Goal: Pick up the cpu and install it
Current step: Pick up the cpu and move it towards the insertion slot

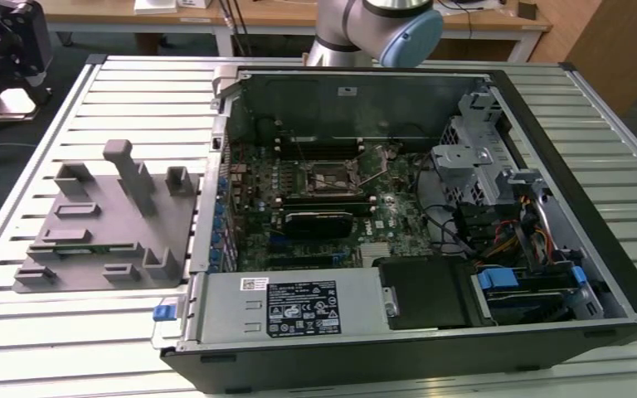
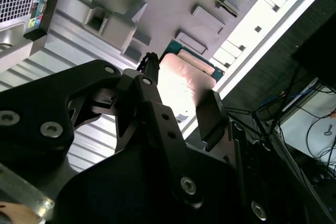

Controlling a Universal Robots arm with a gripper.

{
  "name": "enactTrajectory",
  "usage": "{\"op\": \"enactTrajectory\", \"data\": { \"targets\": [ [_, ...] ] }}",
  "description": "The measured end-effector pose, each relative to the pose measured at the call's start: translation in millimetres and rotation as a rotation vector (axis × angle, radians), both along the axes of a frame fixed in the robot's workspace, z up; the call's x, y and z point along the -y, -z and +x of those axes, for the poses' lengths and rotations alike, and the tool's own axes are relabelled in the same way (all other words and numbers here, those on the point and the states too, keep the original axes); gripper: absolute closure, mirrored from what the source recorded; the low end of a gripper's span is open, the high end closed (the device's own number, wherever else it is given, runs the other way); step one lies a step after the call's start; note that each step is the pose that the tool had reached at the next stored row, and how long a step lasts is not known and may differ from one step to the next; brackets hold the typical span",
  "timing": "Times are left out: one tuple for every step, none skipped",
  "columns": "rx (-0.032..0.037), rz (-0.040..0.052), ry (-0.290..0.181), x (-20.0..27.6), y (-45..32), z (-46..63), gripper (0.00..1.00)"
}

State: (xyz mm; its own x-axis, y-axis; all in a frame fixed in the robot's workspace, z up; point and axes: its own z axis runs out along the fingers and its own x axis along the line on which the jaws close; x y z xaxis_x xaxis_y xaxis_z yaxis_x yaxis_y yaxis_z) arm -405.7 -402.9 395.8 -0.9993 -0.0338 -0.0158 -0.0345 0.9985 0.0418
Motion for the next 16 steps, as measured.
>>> {"op": "enactTrajectory", "data": {
  "targets": [
    [0.0000,0.0000,0.000,0.0,0.0,1.0,0.47],
    [0.0000,0.0000,0.000,0.0,0.0,2.2,0.47],
    [0.0000,0.0000,0.000,0.0,0.0,3.3,0.47],
    [0.0000,0.0000,0.000,0.0,0.0,4.5,0.47],
    [0.0000,-0.0001,0.000,0.0,0.0,5.4,0.47],
    [-0.0001,-0.0001,0.000,0.0,0.0,6.3,0.47],
    [0.0000,0.0000,0.000,0.0,0.1,7.3,0.47],
    [0.0000,-0.0001,0.000,0.0,0.1,8.6,0.47],
    [0.0000,0.0000,0.000,0.0,0.1,9.8,0.47],
    [0.0000,0.0000,0.000,0.0,0.1,10.9,0.47],
    [0.0000,0.0000,0.000,0.0,0.1,11.9,0.47],
    [0.0000,0.0000,0.000,0.0,0.1,13.0,0.47],
    [-0.0001,0.0000,0.000,0.0,0.1,14.2,0.47],
    [0.0000,0.0000,0.000,0.0,0.1,15.3,0.47],
    [0.0000,0.0000,0.000,0.0,0.1,16.6,0.47],
    [0.0000,0.0000,0.000,0.0,0.1,18.0,0.47]
  ]
}}
